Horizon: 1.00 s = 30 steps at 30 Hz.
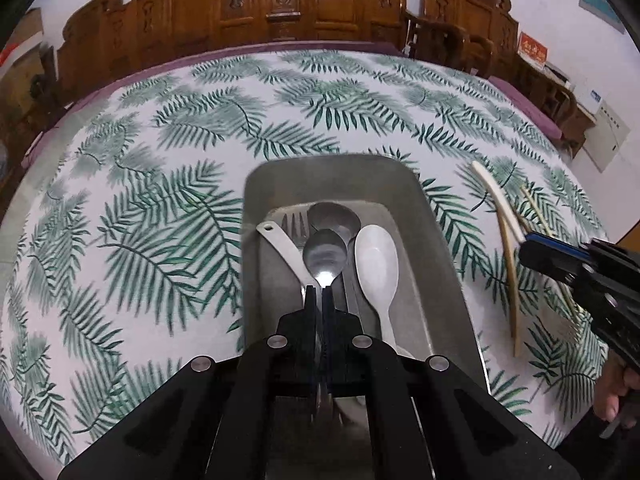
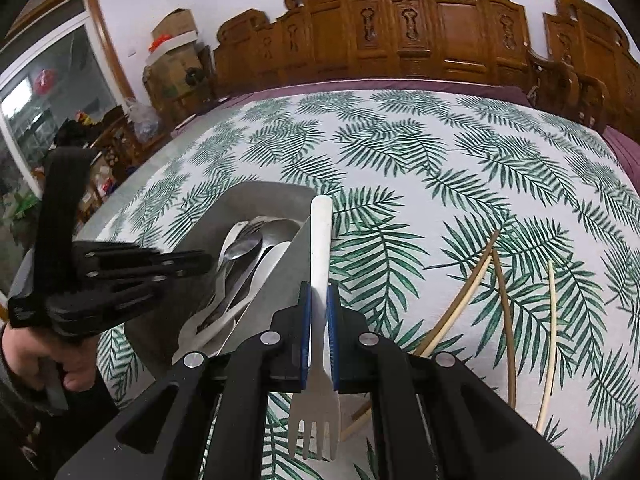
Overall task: Organize utensils
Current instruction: 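Carry the steel utensil into the metal tray and open the left tool, then lower the white plastic fork into the tray and open the right tool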
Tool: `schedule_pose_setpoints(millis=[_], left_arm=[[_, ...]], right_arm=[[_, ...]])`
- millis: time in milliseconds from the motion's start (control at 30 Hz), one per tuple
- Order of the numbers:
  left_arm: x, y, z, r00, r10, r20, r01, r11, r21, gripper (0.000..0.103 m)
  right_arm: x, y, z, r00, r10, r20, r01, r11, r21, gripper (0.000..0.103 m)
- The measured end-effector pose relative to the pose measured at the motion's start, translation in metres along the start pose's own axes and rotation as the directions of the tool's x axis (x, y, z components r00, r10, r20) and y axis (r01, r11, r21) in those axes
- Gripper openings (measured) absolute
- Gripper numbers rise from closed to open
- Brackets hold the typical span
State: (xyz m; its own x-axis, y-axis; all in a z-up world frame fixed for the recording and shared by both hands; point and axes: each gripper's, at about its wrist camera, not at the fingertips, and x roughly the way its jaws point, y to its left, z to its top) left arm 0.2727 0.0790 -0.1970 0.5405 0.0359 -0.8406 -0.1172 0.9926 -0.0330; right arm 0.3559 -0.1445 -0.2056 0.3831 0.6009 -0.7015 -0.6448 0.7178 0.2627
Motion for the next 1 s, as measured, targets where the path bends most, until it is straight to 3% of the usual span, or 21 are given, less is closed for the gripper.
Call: schedule_pose_setpoints(millis=[233, 300, 367, 567, 1000], left_arm=[[-0.05, 0.012, -0.01, 0.997, 0.002, 0.072, -0.004, 1.0, 0.024, 0.003], [-0.065, 0.018, -0.013, 0.995, 0.006, 0.095, -0.008, 1.0, 0.023, 0.009], [-0.076, 0.026, -0.016, 0.994, 0.0, 0.11, -0.001, 1.0, 0.012, 0.021], [-0.098, 0.042, -0.026, 0.991, 0.013, 0.132, -0.013, 1.0, -0.005, 0.039], [-0.124, 0.074, -0.045, 0.988, 0.063, 0.143, -0.059, 0.998, -0.033, 0.046]], right_arm=[[-0.012, 0.024, 0.014, 1.0, -0.01, 0.025, 0.01, 1.0, 0.003, 0.009], [-0.01, 0.035, 0.017, 1.0, 0.0, 0.024, 0.0, 1.0, 0.005, 0.009], [-0.005, 0.046, 0.018, 1.0, 0.008, 0.017, -0.008, 1.0, 0.004, 0.009], [0.027, 0.074, 0.018, 0.998, 0.043, -0.036, -0.042, 0.999, 0.024, 0.009], [0.068, 0.098, 0.021, 0.993, 0.086, -0.08, -0.078, 0.992, 0.099, 0.009]])
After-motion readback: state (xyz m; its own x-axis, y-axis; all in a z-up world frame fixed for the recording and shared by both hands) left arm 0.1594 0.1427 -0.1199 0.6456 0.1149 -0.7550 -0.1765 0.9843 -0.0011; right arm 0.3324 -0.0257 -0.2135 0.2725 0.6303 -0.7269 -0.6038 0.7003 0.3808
